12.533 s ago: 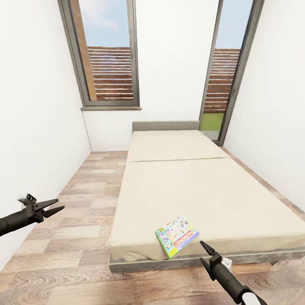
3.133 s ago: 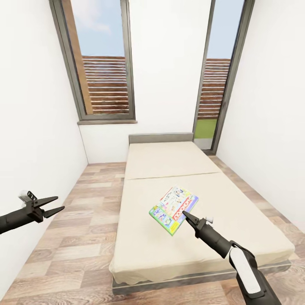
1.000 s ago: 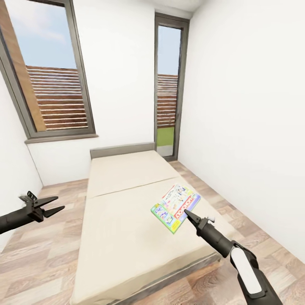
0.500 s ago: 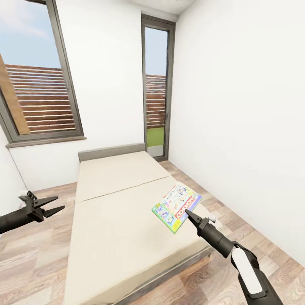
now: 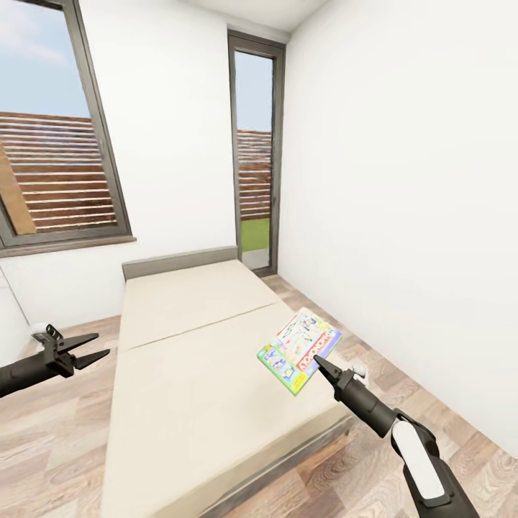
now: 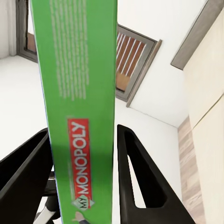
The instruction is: Put all the toys in the child's room - the three board games (two on the bed and one on the table), the two jigsaw puzzles on the table, and the tennis ball on the table - inside the toy box on the table in the child's room.
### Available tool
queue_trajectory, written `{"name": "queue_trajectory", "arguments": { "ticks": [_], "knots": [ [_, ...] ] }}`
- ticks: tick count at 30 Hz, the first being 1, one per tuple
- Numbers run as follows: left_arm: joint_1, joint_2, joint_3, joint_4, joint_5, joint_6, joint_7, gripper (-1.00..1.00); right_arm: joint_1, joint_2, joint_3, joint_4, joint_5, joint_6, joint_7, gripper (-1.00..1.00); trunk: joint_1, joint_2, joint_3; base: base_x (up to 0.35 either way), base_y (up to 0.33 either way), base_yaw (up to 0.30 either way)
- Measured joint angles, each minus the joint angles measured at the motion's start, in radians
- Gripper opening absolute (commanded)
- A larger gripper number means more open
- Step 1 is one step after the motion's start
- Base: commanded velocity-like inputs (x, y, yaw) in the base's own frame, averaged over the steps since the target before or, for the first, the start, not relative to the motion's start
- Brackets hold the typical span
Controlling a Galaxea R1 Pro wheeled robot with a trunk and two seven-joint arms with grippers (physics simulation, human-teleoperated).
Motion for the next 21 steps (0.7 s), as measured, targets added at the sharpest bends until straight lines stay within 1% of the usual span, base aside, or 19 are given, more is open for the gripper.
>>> {"name": "queue_trajectory", "arguments": {
  "ticks": [21],
  "knots": [
    [0.0,0.0,0.0,0.0,0.0,0.0,0.0,1.0,0.0,0.0,0.0,0.006,0.002,-0.001,0.0,-1.0,-0.081,0.147,0.091,0.0,0.0,-0.196]
  ]
}}
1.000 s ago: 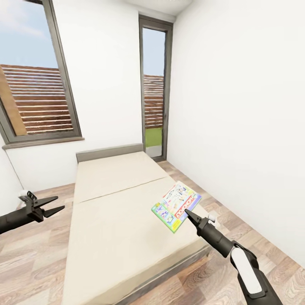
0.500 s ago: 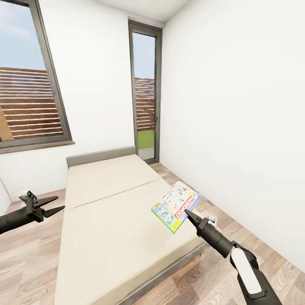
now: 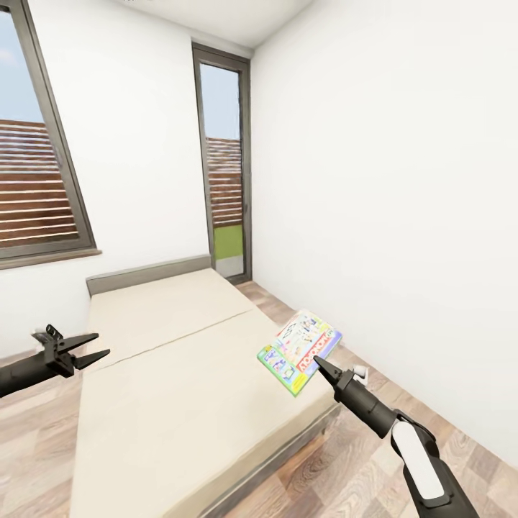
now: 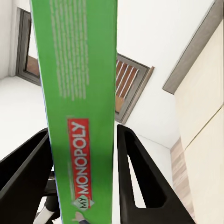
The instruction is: Put all the toys in the child's room - the three board games (two on the bed and one on the table), the two jigsaw puzzles on the table, and the tennis ball on the table - inside the toy box on the table in the child's room.
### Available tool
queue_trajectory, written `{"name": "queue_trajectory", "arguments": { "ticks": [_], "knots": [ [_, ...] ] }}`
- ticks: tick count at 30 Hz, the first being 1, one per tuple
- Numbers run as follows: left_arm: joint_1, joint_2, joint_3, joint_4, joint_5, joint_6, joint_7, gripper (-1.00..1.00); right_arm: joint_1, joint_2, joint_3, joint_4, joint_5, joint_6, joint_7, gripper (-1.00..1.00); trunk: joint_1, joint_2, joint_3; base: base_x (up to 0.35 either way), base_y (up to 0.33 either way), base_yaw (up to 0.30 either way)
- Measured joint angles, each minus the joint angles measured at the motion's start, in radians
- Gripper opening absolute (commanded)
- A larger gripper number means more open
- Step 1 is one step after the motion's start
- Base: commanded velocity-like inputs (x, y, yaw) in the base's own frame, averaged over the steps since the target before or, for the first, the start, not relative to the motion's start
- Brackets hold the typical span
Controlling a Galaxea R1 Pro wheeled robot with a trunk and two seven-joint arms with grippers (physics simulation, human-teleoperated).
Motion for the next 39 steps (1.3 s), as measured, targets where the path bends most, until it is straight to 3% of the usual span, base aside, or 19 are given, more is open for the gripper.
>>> {"name": "queue_trajectory", "arguments": {
  "ticks": [39],
  "knots": [
    [0.0,0.0,0.0,0.0,0.0,-0.001,0.0,1.0,0.0,0.0,0.001,0.002,0.003,-0.001,-0.002,-1.0,-0.15,0.273,0.17,0.0,0.0,-0.204]
  ]
}}
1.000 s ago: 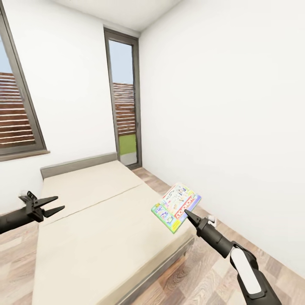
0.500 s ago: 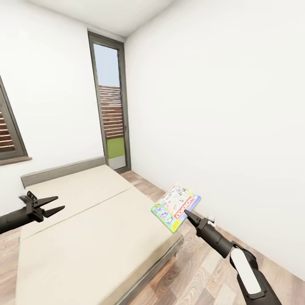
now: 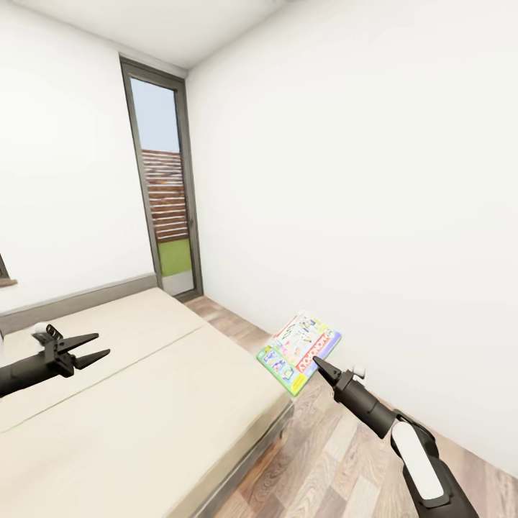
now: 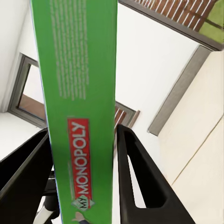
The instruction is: Put all the toys in the child's room - the three board games (two on the bed and one on the table), the two jigsaw puzzles on the table, and the tennis ball on the table - inside the toy box on the table in the child's room.
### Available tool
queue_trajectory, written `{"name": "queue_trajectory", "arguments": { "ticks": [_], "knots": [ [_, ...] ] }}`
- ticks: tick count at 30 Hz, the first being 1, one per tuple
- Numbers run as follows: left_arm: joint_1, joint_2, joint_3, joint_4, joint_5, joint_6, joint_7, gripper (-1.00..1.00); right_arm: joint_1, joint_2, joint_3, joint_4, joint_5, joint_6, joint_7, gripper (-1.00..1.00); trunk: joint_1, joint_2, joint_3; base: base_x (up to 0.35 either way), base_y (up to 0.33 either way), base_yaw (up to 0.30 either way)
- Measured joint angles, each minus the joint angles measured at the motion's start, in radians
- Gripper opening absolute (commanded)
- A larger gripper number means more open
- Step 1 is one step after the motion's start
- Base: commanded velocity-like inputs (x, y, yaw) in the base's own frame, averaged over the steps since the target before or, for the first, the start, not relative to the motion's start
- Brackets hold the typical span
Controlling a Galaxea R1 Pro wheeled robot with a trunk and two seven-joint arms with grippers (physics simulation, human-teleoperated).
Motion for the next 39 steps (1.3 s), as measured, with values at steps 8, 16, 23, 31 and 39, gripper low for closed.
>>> {"name": "queue_trajectory", "arguments": {
  "ticks": [8,16,23,31,39],
  "knots": [
    [0.0,0.0,0.0,0.0,0.0,0.0,0.0,1.0,0.0,0.003,0.0,0.0,0.0,0.0,-0.004,-1.0,-0.031,0.055,0.034,0.0,0.0,-0.213],
    [0.0,0.0,0.0,0.0,0.0,0.0,0.0,1.0,0.0,0.004,0.002,0.0,0.0,-0.001,-0.007,-1.0,-0.061,0.111,0.069,0.0,0.0,-0.214],
    [0.0,0.0,0.0,0.0,0.0,0.0,0.0,1.0,0.0,0.005,0.003,0.0,0.0,-0.002,-0.008,-1.0,-0.088,0.16,0.099,0.0,0.0,-0.215],
    [0.0,0.0,0.0,0.0,0.0,0.0,0.0,1.0,0.0,0.005,0.007,0.001,0.0,-0.015,-0.01,-1.0,-0.104,0.189,0.122,0.0,0.0,-0.215],
    [0.0,0.001,0.0,0.0,0.0,0.001,0.0,1.0,0.0,0.005,0.009,-0.001,-0.003,-0.027,-0.011,-1.0,-0.104,0.189,0.127,0.0,0.0,-0.089]
  ]
}}
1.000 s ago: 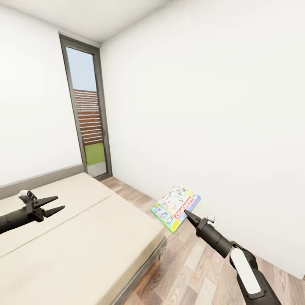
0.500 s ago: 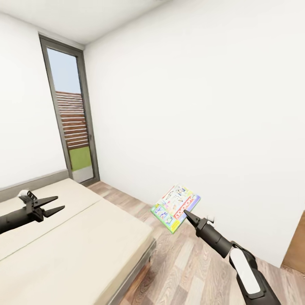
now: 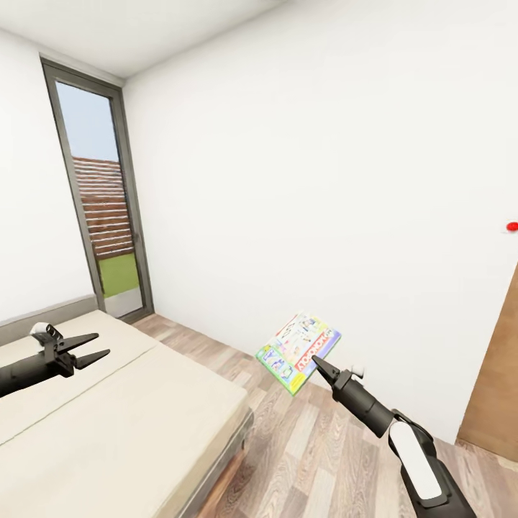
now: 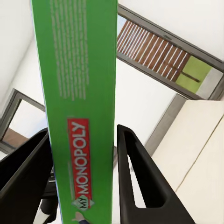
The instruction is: Put all the toys in the child's room - the three board games (two on the bed and one on the table), the two jigsaw puzzles on the table, and the tennis ball on the table - inside the toy box on the table in the child's room.
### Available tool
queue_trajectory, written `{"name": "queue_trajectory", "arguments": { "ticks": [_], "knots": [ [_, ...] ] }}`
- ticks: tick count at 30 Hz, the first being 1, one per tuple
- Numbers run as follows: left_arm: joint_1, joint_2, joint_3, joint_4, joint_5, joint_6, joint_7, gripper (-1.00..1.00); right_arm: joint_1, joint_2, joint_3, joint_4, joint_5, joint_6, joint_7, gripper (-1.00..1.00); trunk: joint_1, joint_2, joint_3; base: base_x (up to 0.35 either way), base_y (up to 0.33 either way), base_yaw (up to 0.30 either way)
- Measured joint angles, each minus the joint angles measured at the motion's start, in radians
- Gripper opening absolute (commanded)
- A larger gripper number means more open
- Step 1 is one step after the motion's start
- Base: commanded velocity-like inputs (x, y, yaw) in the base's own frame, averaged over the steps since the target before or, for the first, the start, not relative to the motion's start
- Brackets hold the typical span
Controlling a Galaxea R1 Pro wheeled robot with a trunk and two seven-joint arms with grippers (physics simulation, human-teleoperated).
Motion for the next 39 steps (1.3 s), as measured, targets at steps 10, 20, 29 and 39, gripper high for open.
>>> {"name": "queue_trajectory", "arguments": {
  "ticks": [10,20,29,39],
  "knots": [
    [-0.001,0.0,0.0,0.0,0.0,0.0,0.0,1.0,0.0,0.0,-0.004,0.001,0.0,0.0,-0.001,-1.0,0.0,0.0,0.0,0.0,0.0,-0.242],
    [-0.001,-0.001,0.0,0.0,0.0,0.0,0.0,1.0,0.0,0.0,-0.005,0.003,0.002,-0.001,-0.001,-1.0,0.0,0.0,0.0,-0.023,0.006,-0.271],
    [-0.001,-0.001,0.0,0.0,0.0,0.001,0.0,1.0,0.0,0.0,-0.007,0.004,0.002,-0.002,-0.002,-1.0,0.0,0.0,0.0,-0.097,0.031,-0.273],
    [-0.001,-0.001,0.0,0.0,0.0,0.001,0.0,1.0,0.0,0.0,-0.007,0.004,0.002,-0.003,-0.002,-1.0,0.0,0.0,0.0,-0.08,0.021,-0.273]
  ]
}}
